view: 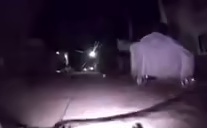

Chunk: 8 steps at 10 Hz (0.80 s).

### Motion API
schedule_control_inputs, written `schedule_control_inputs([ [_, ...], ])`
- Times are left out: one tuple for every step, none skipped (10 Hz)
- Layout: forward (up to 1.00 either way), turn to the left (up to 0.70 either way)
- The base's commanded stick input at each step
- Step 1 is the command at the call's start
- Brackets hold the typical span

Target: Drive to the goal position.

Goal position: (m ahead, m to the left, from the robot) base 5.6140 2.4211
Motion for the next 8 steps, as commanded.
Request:
schedule_control_inputs([
  [0.45,0.00],
  [0.45,0.00],
  [0.45,0.00],
  [0.45,0.00],
  [0.45,0.00],
  [0.45,0.00],
  [0.45,0.00],
  [0.45,0.00],
])
